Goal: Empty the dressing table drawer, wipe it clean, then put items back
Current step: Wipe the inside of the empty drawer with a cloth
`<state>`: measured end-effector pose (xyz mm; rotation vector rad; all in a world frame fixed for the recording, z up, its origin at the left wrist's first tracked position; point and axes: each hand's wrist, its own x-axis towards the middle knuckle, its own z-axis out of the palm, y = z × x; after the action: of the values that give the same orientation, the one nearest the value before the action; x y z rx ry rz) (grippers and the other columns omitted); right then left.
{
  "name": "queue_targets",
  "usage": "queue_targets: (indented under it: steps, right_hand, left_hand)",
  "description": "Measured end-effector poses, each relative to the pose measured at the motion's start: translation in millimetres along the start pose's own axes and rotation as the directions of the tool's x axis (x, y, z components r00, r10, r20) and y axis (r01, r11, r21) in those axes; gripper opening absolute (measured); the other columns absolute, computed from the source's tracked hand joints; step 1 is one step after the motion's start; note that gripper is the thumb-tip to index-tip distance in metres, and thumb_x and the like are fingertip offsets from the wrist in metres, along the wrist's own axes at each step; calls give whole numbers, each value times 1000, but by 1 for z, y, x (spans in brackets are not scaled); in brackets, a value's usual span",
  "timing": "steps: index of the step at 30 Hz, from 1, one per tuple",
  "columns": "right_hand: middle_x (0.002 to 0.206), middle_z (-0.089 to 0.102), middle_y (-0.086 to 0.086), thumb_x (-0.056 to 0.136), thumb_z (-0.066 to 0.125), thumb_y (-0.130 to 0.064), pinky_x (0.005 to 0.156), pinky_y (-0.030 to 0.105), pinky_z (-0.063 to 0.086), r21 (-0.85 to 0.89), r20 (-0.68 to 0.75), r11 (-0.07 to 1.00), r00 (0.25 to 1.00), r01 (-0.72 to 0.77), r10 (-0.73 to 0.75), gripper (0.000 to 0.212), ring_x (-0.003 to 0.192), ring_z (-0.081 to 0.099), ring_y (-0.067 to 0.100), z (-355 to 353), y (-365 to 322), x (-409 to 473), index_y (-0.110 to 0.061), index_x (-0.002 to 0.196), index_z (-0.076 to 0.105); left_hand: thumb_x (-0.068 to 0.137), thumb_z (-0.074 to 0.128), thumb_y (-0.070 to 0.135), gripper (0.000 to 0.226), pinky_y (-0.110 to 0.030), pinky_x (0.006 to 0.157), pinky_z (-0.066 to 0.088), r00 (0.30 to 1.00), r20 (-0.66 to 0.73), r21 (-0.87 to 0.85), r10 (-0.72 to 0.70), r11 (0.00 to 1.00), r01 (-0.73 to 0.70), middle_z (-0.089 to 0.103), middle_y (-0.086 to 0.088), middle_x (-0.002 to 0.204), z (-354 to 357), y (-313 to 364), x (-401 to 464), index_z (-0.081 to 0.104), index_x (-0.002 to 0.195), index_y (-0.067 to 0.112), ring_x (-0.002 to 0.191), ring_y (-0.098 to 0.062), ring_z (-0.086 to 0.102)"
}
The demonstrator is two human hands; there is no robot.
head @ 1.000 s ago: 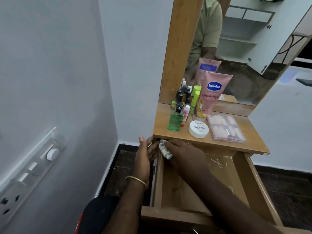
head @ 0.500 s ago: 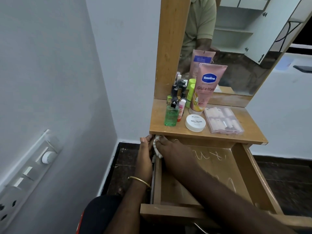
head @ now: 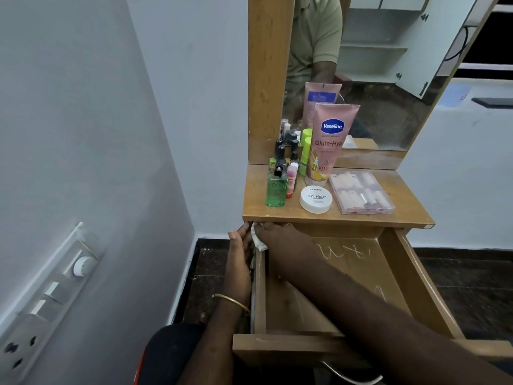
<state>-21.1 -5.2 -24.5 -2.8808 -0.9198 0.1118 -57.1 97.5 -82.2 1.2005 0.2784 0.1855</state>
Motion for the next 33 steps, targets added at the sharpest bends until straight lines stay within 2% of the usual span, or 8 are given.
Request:
queue_targets:
  steps: [3,10,16,18,22,26,30,33]
  right_hand:
    - [150,43,3,92,53,-13,97,42,48,16,41,1000,999,6,-7,59,121,53,34,-2,-2,-1,-20,148,36]
    - [132,59,5,91,57,-14,94,37,49,-50,119,996,991,68,-62,44,117,58,29,-12,-15,-33,-15,134,51]
    - [138,54,4,96,49,-15,93,40,48,-60,44,998,999,6,-3,44,119,55,30,-10,-7,0,-16,140,44]
    - [142,51,5,96,50,-15,95,42,49,-94,56,996,998,10,-5,47,121,53,32,-9,-5,4,-17,142,43]
    - [143,51,6,92,59,-17,98,39,47,-143,172,980,979,135,-109,51,122,54,29,-15,-10,-24,-20,141,46]
    - [134,59,3,91,60,-22,86,33,49,-104,262,952,931,289,-254,52,111,60,24,-18,-8,-62,-30,141,48]
    - [139,57,-3,99,48,-38,96,34,48,-5,185,975,958,223,-218,43,122,56,21,-20,5,-47,-37,141,48]
    - [148,49,-1,99,50,-27,102,37,45,-110,116,976,978,187,-175,46,127,53,24,-17,4,-29,-30,145,46]
  left_hand:
    - [80,22,63,75,-10,76,52,1000,12,-10,7,1000,-7,66,10,114,-2,1,0,48,136,21,100,3,66]
    - [78,22,64,88,-41,103,42,997,-38,-94,-61,994,58,51,-13,143,2,6,5,39,145,10,128,-28,52]
    - [80,20,63,80,-13,80,52,1000,22,-16,22,1000,-22,65,5,121,-3,-1,-1,45,140,17,104,1,65]
    - [80,20,65,82,-13,79,52,999,24,-13,24,1000,-24,64,3,123,-4,-1,-1,44,142,17,104,1,64]
    - [83,15,65,84,-33,97,46,999,7,-47,-34,998,34,58,-6,136,-4,2,4,41,146,15,117,-17,59]
    - [79,15,68,91,-32,105,38,1000,-14,-65,-26,998,25,52,-13,143,-1,2,5,39,147,11,130,-23,50]
    - [78,17,70,92,-45,116,31,999,-28,-79,-34,996,32,51,-13,144,-2,-1,5,40,146,12,133,-24,48]
    - [91,11,63,81,-45,116,32,998,-45,-79,-34,996,31,52,-12,143,-3,-2,4,41,146,12,130,-23,51]
